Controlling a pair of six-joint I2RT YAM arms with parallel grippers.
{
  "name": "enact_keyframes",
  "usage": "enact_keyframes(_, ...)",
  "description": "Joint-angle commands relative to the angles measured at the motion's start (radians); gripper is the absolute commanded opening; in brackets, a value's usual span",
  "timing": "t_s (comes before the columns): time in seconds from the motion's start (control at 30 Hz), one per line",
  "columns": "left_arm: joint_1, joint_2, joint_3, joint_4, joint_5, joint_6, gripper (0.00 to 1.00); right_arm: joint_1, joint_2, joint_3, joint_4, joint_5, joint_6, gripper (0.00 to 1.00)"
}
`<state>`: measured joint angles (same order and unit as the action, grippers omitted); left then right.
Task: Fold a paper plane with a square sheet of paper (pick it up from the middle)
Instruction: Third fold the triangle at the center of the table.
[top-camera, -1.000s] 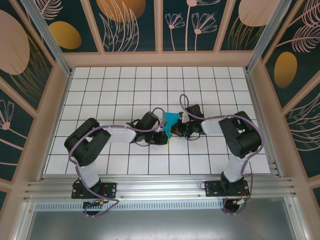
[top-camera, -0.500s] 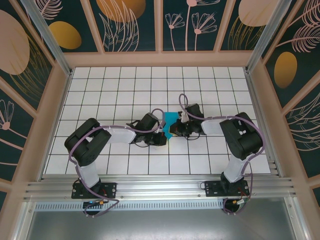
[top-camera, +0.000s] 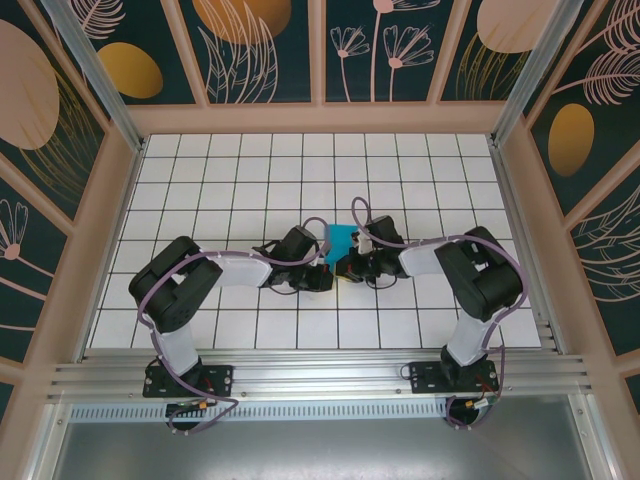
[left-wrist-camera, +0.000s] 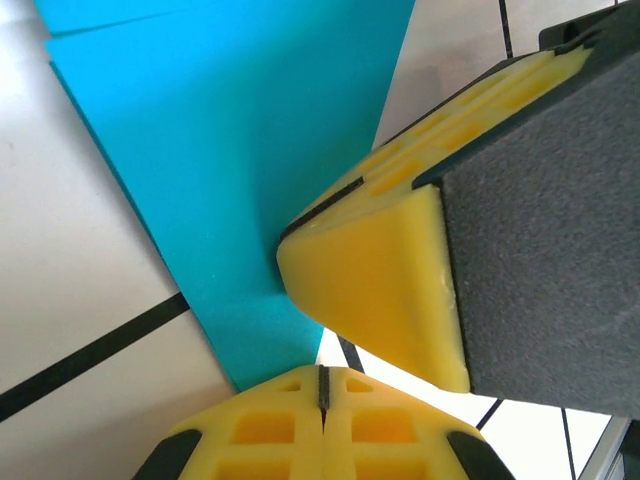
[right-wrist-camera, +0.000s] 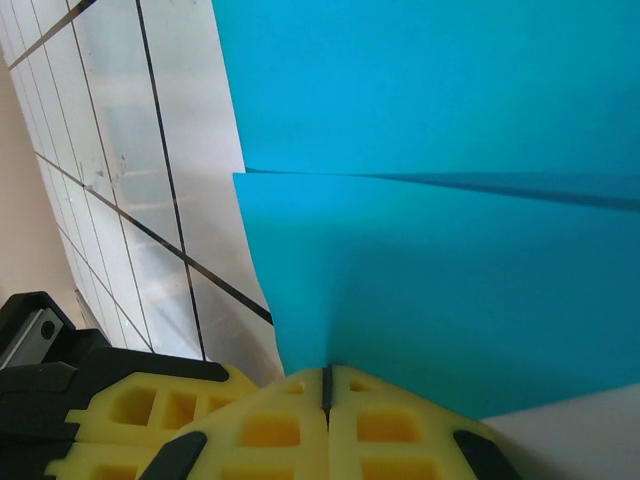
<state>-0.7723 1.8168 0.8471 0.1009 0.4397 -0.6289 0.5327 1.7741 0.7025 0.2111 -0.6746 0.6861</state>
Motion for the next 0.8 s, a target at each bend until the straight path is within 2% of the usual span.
enact_keyframes(0.0,-0.001,0.019,-0.017,-0.083,-0.064,0.027,0.0,-0.015,0.032,-0.001,-0.006,0.036,-0.007,0.06)
enact_keyframes(0.2,-0.001,0.019,-0.025,-0.098,-0.077,0.039,0.0,-0.058,-0.001,0.043,-0.078,0.09,-0.041,0.06)
enact_keyframes(0.57,-0.001,0.022,-0.031,-0.107,-0.078,0.052,0.0,-0.21,0.051,0.02,0.008,0.028,-0.066,0.06)
enact_keyframes(0.77,-0.001,0.017,-0.042,-0.11,-0.072,0.058,0.0,-0.261,0.067,0.055,-0.023,0.021,-0.098,0.07)
